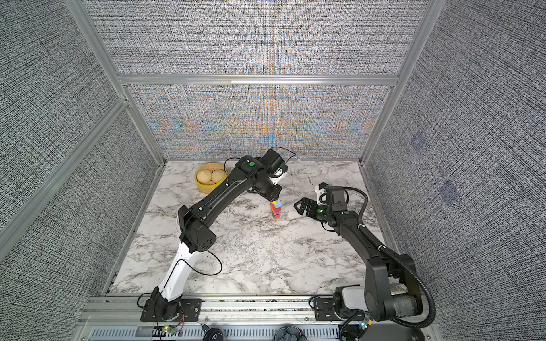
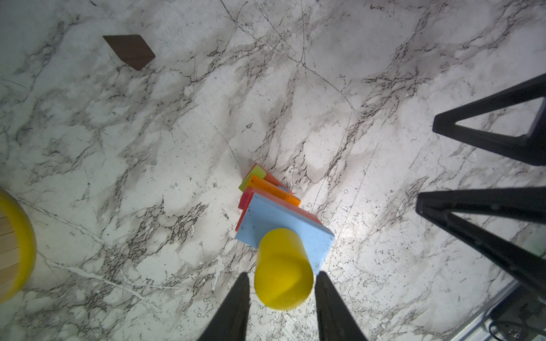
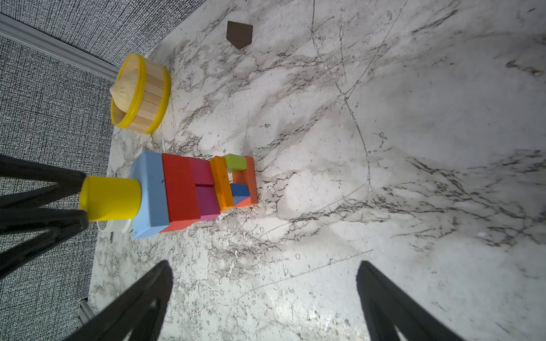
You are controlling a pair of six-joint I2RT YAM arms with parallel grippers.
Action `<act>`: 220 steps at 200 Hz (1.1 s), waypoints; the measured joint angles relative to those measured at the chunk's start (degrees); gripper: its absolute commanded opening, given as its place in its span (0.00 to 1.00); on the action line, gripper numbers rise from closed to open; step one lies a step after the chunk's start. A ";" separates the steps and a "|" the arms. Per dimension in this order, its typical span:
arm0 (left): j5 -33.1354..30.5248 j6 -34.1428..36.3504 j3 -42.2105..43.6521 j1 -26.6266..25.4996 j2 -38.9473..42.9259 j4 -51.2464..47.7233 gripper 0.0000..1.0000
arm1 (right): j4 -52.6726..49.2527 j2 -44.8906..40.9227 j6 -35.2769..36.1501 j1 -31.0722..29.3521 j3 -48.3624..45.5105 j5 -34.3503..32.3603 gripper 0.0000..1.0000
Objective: Build the wood block tower
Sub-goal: 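Lower the yellow cylinder onto the light blue block with the left gripper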
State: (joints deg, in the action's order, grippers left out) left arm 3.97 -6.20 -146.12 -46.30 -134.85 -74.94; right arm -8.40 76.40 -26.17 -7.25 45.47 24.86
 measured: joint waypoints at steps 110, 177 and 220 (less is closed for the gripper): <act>-0.59 -0.02 -0.52 -0.02 0.00 0.09 0.38 | 0.02 -0.02 -0.17 0.00 0.00 0.04 0.99; -0.35 0.00 -0.52 -0.02 -0.28 0.20 0.36 | 0.07 0.09 -0.17 0.00 0.00 0.04 0.99; 0.31 -0.02 -0.52 -0.02 -0.31 0.37 0.33 | 0.04 0.09 -0.17 0.00 0.00 0.04 0.99</act>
State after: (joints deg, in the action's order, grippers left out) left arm 4.27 -6.22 -146.65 -46.33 -135.15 -74.56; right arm -8.36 76.49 -26.35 -7.25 45.47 24.91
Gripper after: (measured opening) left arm 0.334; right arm 0.992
